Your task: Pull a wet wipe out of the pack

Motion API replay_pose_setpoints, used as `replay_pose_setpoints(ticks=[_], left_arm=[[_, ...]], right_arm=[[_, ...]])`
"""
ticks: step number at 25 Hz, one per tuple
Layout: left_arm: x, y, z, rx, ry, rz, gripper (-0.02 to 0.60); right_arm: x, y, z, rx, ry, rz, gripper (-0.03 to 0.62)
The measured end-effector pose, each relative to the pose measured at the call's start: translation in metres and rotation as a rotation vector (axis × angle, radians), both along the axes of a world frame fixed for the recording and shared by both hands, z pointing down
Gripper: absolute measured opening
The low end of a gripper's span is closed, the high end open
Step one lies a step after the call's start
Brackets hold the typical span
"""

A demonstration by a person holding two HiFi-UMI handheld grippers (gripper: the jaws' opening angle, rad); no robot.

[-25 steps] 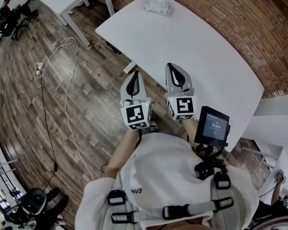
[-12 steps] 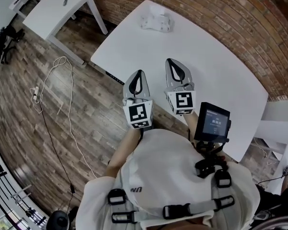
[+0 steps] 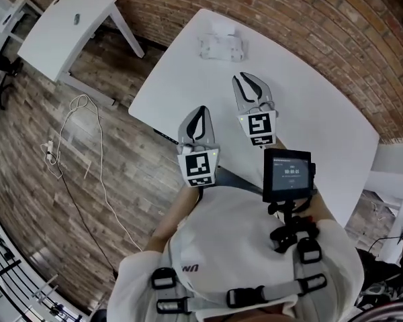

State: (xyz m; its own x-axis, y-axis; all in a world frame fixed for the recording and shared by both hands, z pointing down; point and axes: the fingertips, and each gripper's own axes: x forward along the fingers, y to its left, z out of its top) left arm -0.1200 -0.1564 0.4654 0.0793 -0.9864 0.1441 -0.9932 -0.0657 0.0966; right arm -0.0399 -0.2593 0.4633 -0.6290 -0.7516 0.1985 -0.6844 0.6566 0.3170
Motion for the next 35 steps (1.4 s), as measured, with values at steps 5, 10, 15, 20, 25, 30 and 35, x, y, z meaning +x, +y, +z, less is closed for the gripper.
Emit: replay_pose_setpoints(ticks=[5, 10, 15, 20, 25, 30, 35], left_arm=[[-0.004, -0.023, 0.010, -0.030, -0.002, -0.003, 0.002], [-0.002, -0.038, 0.019, -0.054, 0.010, 0.007, 0.002], [0.004, -0.058, 0.028, -0.067, 0.008, 0.030, 0.002], [0.005, -0.070, 0.034, -0.077, 0.003, 0.042, 0.002], [0.009, -0.072, 0.036, -0.082, 0.002, 0.053, 0.002], [0.010, -0.076, 0.034, -0.077, 0.005, 0.060, 0.002], [0.012, -0.076, 0.033, -0.074, 0.004, 0.063, 0.002]], right_arm=[[-0.013, -0.036, 0.043, -0.041, 0.152, -0.051, 0.120], [-0.025, -0.068, 0.082, -0.110, 0.233, -0.074, 0.144], [-0.024, -0.100, 0.114, -0.213, 0.215, 0.002, 0.149], [-0.027, -0.114, 0.135, -0.264, 0.212, 0.017, 0.149], [-0.025, -0.118, 0.140, -0.312, 0.174, 0.034, 0.149], [-0.027, -0.123, 0.142, -0.340, 0.159, 0.033, 0.095], [-0.026, -0.122, 0.143, -0.348, 0.153, 0.041, 0.009]])
